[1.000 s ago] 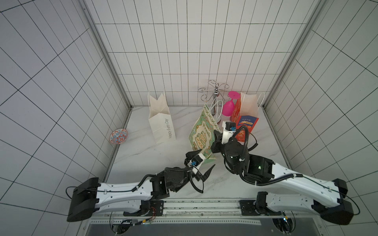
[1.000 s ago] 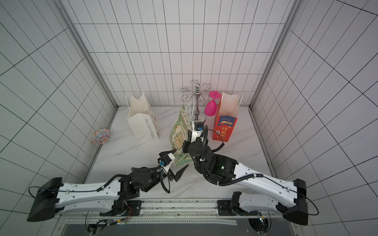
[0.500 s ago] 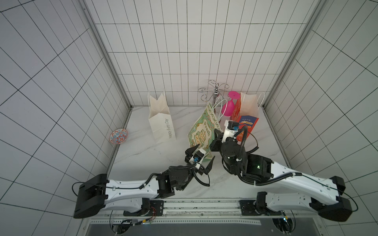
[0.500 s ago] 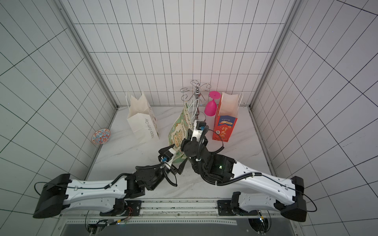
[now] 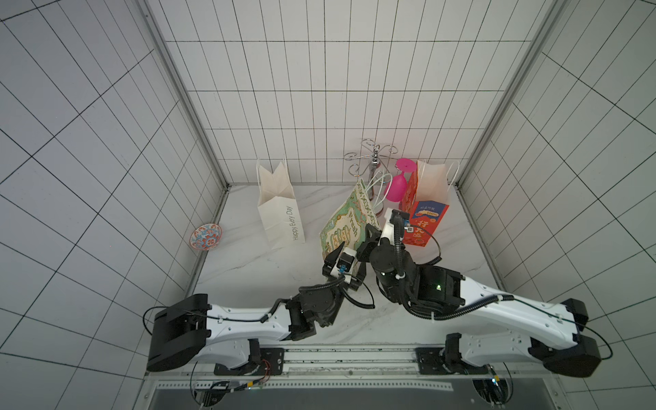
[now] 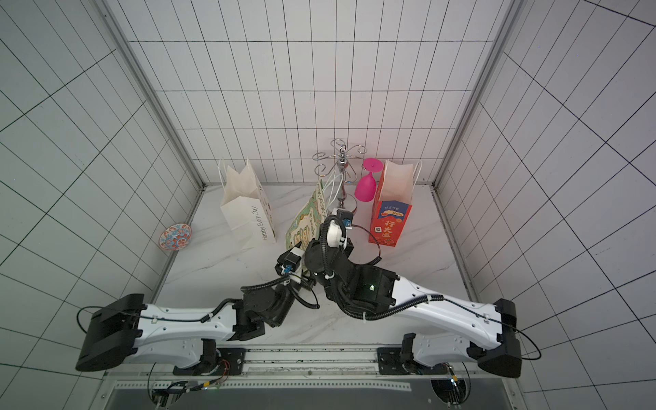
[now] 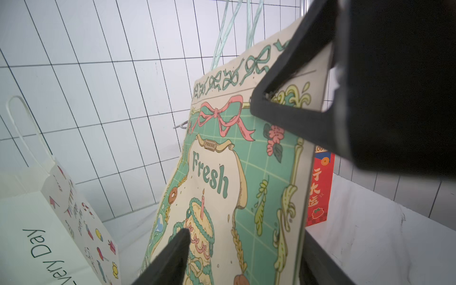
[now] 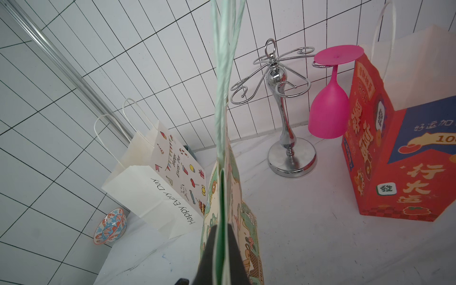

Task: Put away the paper bag
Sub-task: Press the paper bag.

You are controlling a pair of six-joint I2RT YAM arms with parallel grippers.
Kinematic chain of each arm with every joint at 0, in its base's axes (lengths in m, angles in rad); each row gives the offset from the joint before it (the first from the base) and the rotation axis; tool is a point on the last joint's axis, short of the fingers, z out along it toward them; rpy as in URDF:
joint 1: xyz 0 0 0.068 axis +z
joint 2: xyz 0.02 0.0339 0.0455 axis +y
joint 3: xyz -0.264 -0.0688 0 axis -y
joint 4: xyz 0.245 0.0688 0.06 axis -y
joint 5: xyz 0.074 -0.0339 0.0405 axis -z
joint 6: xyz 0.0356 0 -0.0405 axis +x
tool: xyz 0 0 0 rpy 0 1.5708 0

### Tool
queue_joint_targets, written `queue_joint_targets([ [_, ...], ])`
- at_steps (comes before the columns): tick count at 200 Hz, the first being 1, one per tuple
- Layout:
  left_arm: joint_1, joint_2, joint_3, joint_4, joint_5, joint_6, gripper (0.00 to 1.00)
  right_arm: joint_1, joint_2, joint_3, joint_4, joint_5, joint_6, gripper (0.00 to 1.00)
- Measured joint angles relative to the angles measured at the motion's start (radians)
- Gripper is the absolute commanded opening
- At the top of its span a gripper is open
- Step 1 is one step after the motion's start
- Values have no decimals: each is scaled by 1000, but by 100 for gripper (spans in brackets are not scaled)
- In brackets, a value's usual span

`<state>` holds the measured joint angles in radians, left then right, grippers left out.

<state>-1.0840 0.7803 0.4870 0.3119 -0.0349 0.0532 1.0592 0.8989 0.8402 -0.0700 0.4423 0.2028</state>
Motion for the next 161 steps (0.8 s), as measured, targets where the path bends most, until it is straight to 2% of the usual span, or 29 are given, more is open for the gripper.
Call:
queue_joint_targets([
  [22,-152,98,-24,65,-200,27,95,60,70,58,1,168,76,0],
  [38,-200,165,-23,112,-296,50,94,91,120,120,-21,275,151,0],
  [80,-207,297,23,193,-489,78,94,135,220,275,-120,441,343,0],
  [128,-208,392,64,322,-674,124,91,174,249,293,-159,497,439,0],
  [161,-207,446,91,396,-755,139,84,190,293,334,-194,520,503,0],
])
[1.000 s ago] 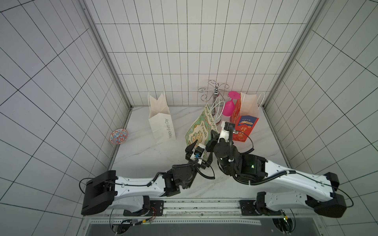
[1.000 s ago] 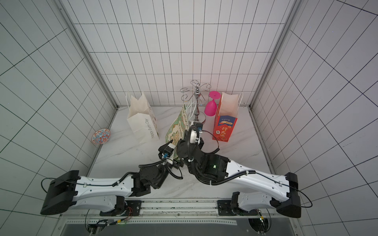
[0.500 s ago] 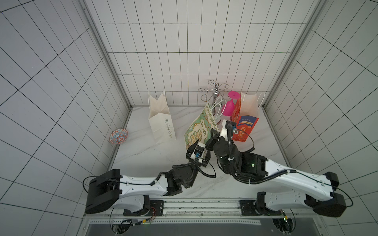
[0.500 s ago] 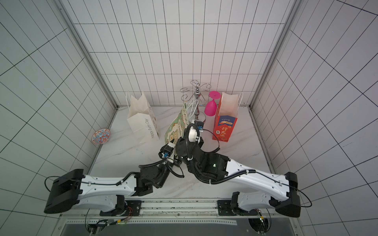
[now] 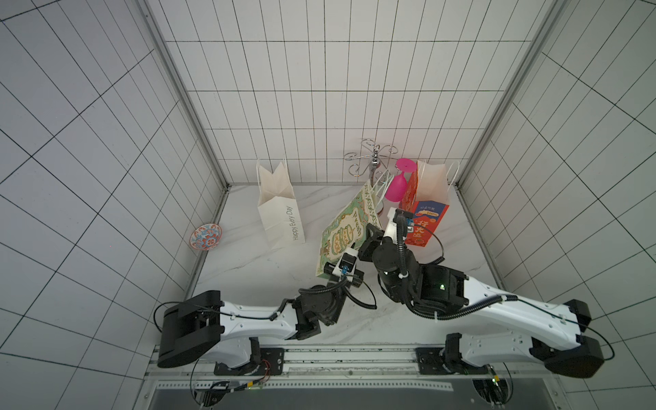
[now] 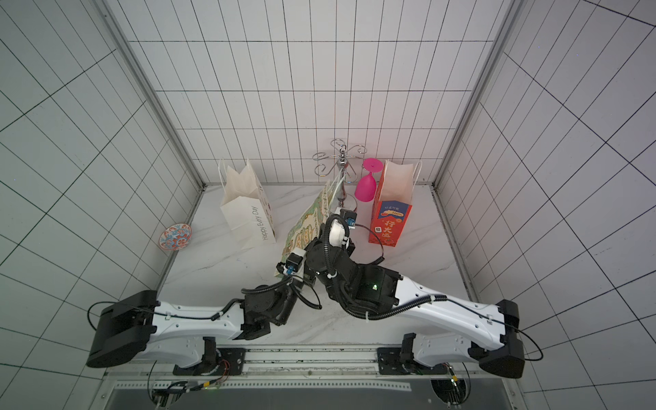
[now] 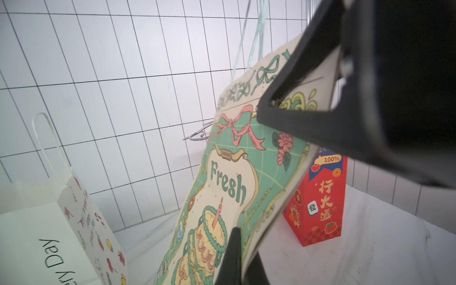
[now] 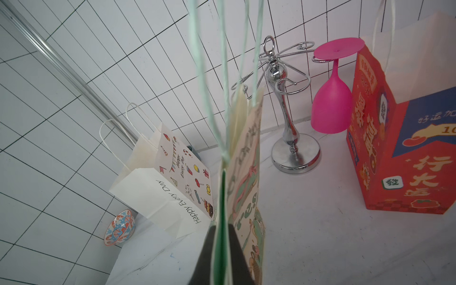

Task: Put away the paper bag
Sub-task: Press the paper bag.

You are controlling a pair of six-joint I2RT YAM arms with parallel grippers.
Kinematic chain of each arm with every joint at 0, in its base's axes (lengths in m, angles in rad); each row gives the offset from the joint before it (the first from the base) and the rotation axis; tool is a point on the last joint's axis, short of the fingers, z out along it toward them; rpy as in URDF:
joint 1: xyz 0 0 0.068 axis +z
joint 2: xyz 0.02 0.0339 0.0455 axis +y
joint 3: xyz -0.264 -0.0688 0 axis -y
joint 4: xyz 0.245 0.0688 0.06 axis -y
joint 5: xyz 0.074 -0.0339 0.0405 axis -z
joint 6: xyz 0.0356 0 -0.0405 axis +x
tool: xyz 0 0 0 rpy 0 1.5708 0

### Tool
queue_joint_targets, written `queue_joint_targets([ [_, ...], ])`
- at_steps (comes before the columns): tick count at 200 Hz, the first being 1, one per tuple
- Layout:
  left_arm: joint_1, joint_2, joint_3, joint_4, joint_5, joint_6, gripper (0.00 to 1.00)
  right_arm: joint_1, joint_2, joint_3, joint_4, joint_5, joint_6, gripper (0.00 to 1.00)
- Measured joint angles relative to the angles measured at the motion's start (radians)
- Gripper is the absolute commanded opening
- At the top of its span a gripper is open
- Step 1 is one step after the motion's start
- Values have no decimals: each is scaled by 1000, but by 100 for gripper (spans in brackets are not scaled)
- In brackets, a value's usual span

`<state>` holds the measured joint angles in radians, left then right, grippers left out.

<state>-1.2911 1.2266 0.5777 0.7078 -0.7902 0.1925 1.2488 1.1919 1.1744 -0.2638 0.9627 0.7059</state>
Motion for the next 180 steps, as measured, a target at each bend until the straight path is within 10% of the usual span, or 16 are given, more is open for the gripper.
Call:
queue_joint_targets([
  [98,6,95,8,212,-58,91,42,2,18,50,-35,7,81,0],
  [133,12,119,8,266,-62,124,3,1,11,51,-43,-2,91,0],
  [180,22,112,-4,267,-37,172,0,-1,-47,53,-53,-71,-79,84],
])
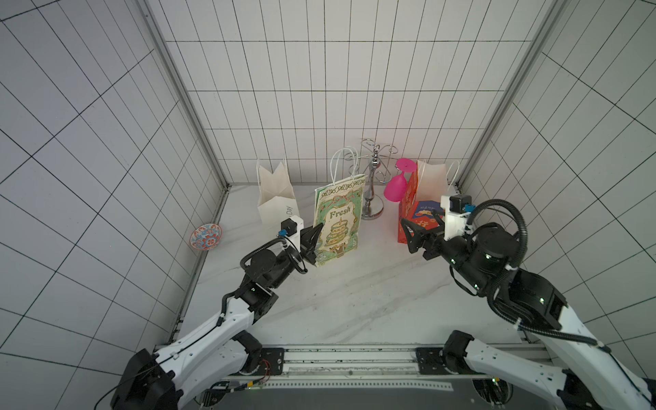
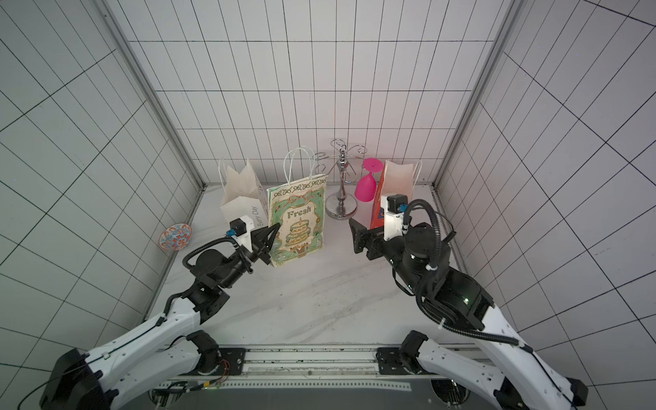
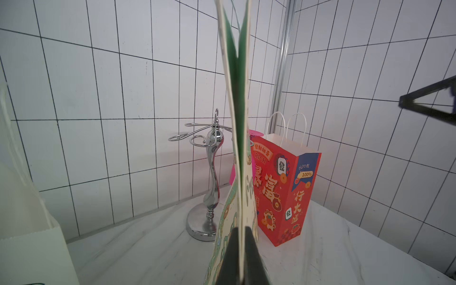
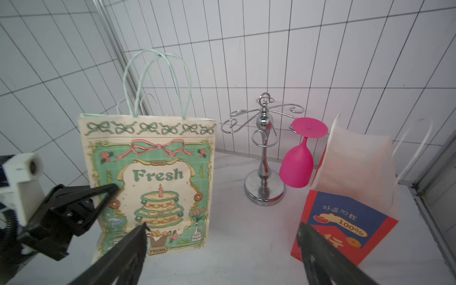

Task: Put away the paper bag
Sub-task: Press the paper bag.

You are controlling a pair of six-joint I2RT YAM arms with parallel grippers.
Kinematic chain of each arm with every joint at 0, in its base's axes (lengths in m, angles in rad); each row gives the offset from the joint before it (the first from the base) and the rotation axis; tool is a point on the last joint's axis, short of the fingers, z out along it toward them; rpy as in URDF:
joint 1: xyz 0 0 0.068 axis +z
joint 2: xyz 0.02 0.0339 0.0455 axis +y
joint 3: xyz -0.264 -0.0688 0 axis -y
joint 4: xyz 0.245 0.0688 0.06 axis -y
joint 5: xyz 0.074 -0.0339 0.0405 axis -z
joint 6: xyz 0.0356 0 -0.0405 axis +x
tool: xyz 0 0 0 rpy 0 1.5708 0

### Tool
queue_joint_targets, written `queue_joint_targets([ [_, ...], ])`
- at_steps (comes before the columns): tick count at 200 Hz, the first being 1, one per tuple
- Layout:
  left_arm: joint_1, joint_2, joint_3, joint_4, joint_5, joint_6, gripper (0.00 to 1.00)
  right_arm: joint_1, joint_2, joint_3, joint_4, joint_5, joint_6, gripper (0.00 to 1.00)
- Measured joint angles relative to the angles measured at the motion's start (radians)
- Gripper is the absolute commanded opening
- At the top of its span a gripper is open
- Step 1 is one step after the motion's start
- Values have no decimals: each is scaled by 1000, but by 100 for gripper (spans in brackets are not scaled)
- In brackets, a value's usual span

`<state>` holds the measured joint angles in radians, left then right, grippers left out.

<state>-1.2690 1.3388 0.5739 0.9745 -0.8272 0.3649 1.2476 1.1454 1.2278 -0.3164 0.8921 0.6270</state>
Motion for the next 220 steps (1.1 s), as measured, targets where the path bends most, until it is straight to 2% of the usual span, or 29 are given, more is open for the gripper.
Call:
queue_joint_targets([
  [11,18,-37,-22,-32,48,-24,0,-6,-45,0,-6,-59,-97,93],
  [26,87,-125,-46,-137,144,-100,0,-2,-137,0,-16,-159,-232,93],
  [45,230,-247,-47,-283,324,-207,0,-12,-266,0,-26,-241,-350,93],
  [58,338,-316,-47,-351,465,-267,0,-63,-332,4,-57,-287,-394,93],
  [80,529,-394,-56,-416,746,-378,0,-235,-360,9,-121,-397,-430,95],
  [98,686,-420,-74,-416,965,-483,0,-439,-319,0,-176,-547,-437,96],
  [117,822,-420,-89,-391,1174,-600,0,-653,-263,-35,-197,-807,-433,98],
  [129,884,-411,-95,-347,1291,-681,0,-743,-239,-76,-185,-968,-428,99],
  [155,955,-365,-97,-179,1487,-864,0,-859,-250,-180,-120,-1318,-410,99],
  [170,959,-328,-96,-70,1566,-966,0,-889,-269,-235,-48,-1461,-391,99],
  [192,959,-263,-96,108,1651,-1123,0,-906,-292,-294,35,-1583,-381,99],
  [220,951,-203,-95,298,1705,-1299,0,-908,-304,-324,105,-1662,-400,99],
])
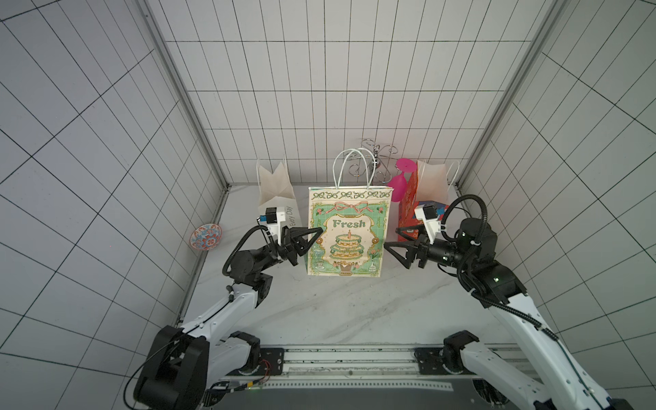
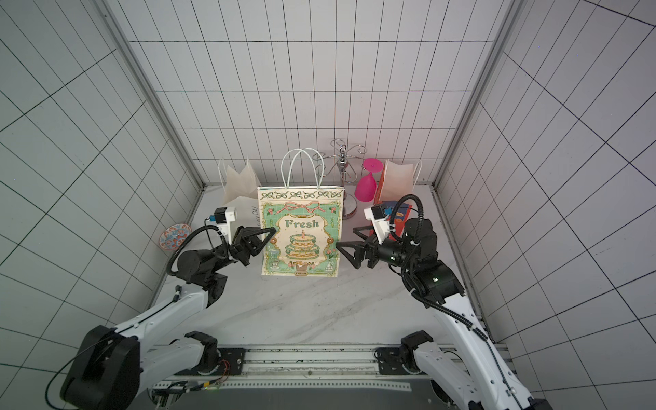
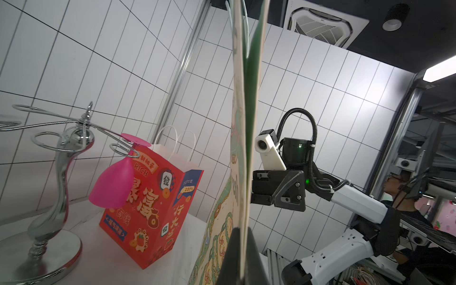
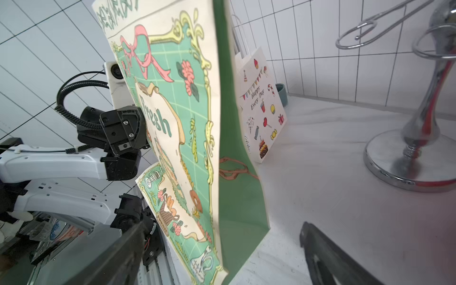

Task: Put away the paper bag
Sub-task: Press the paper bag.

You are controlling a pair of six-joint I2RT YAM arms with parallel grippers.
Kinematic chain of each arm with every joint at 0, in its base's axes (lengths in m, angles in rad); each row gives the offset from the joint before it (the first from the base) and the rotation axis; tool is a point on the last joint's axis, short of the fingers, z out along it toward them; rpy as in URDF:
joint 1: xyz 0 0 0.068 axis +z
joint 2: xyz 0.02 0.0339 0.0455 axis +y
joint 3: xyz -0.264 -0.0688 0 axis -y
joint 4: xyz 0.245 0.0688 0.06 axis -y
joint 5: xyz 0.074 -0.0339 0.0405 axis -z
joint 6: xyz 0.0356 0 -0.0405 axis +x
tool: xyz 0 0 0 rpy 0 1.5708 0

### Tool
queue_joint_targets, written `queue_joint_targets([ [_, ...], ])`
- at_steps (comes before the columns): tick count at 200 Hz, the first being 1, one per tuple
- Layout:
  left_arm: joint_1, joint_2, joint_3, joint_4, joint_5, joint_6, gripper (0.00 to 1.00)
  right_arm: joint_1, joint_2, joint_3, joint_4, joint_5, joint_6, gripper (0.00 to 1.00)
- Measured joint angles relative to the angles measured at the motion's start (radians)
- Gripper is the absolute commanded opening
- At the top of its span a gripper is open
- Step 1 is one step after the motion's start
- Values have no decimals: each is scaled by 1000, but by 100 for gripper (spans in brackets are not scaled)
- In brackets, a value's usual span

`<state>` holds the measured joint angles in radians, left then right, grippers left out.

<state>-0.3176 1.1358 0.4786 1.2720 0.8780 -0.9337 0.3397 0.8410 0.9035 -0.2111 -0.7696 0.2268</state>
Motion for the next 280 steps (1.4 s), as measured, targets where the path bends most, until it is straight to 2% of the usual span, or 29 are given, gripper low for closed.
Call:
queue_joint_targets([
  [31,-39,25,9,96,19,-116,0,0,26,-19,85,-65,0,100],
  [52,-77,25,19,121,26,-149,0,0,44,-35,147,-133,15,92],
  [62,-90,23,23,123,29,-155,0,0,45,-44,182,-168,23,84],
  [71,-97,21,23,123,32,-159,0,1,41,-56,216,-198,35,80],
  [112,-104,8,30,122,36,-176,0,1,9,-127,383,-276,92,46],
  [121,-108,5,31,122,39,-177,0,3,9,-137,415,-286,104,34],
  [136,-113,3,35,119,41,-177,0,13,13,-142,460,-305,120,5],
  [141,-113,3,37,118,40,-177,5,16,15,-143,469,-311,126,0],
  [148,-113,1,39,115,40,-175,13,21,18,-143,484,-324,129,0],
  [161,-113,-12,40,91,39,-163,40,29,21,-143,500,-337,132,0],
  [171,-114,-30,43,51,43,-140,55,35,24,-143,505,-341,132,0],
  [192,-117,-102,62,-146,35,-14,76,49,27,-143,485,-344,115,0],
  [208,-119,-170,100,-346,10,149,78,60,29,-141,429,-340,74,0],
  [236,-119,-190,176,-549,16,326,77,110,55,-132,264,-325,-39,0],
  [252,-119,-170,190,-612,32,386,67,137,72,-124,189,-312,-86,0],
  [270,-111,-147,190,-672,54,429,50,150,70,-123,134,-291,-124,0],
  [280,-109,-142,190,-691,65,447,44,152,65,-122,112,-278,-139,0],
])
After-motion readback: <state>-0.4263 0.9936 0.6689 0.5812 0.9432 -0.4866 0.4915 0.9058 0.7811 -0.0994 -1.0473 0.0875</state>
